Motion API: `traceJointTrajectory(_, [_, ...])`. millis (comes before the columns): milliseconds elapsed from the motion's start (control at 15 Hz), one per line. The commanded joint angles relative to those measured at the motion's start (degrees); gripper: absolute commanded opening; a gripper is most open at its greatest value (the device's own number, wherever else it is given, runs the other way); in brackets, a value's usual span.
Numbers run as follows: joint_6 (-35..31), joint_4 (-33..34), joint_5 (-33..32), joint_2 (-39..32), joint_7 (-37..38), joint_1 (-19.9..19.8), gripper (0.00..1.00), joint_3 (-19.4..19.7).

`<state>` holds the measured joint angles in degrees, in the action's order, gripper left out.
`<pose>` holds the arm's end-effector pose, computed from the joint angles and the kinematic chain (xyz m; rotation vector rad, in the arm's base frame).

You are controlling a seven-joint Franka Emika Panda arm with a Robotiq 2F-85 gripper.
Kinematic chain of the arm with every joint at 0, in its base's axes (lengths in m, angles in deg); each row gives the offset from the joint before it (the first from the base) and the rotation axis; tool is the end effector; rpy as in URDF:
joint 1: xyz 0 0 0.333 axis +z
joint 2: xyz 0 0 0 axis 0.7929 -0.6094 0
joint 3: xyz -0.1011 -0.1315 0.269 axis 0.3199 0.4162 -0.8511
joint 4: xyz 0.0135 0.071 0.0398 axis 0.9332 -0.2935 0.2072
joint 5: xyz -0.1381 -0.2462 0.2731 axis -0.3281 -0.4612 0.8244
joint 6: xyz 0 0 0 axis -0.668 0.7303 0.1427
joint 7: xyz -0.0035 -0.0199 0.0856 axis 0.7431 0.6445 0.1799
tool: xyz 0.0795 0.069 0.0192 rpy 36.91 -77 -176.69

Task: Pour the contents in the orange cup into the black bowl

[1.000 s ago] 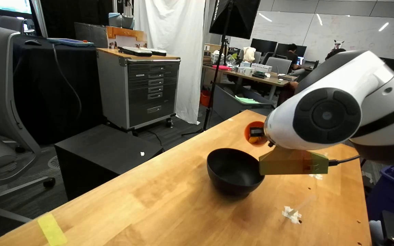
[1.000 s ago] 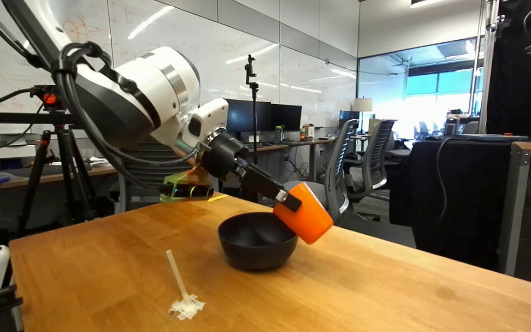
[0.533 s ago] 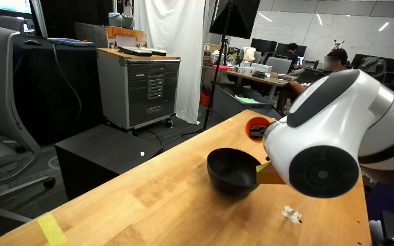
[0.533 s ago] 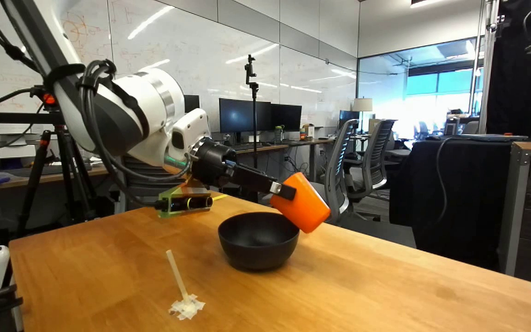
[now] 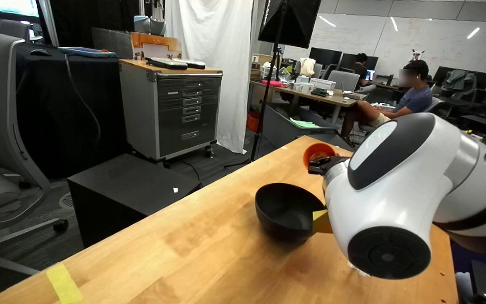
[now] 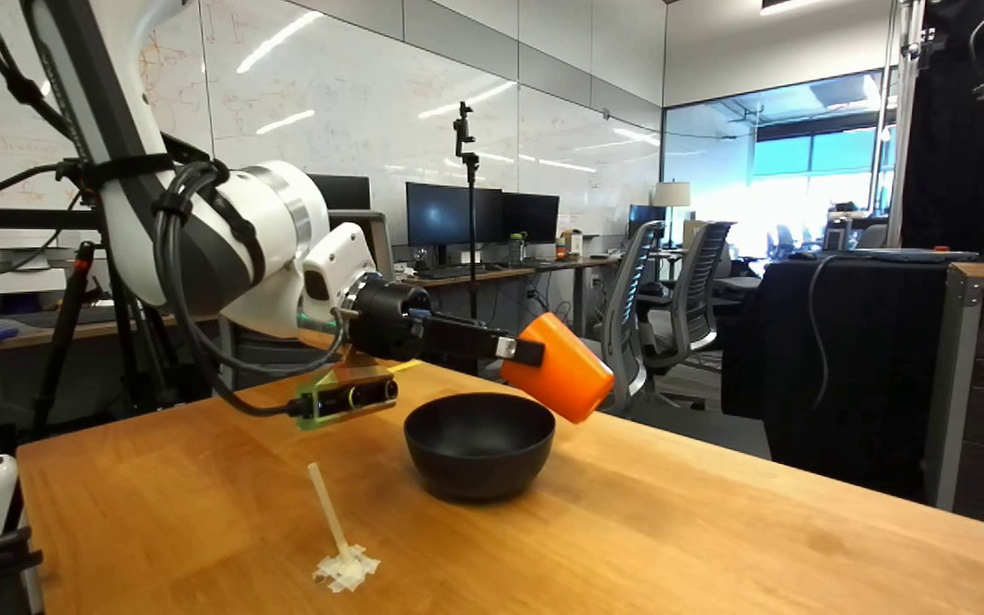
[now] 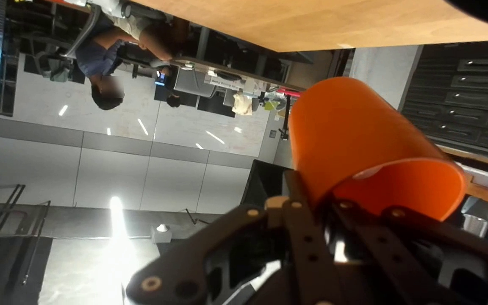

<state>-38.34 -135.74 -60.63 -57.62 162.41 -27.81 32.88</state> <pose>0.4869 0.0432 0.1605 1.7266 -0.7974 1.3217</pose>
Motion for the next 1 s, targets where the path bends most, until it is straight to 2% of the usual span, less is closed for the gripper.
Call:
traceJointTrajectory(0, [7.5, 1.0, -3.9, -1.7, 2.6, -7.4, 0.08, -8.3])
traceJointTrajectory(400, [16.5, 1.6, -7.3, -4.9, 5.0, -11.2, 0.07, -13.7])
traceJointTrajectory(933, [24.9, 2.9, -9.7, -9.2, 6.6, -11.3, 0.08, -16.7])
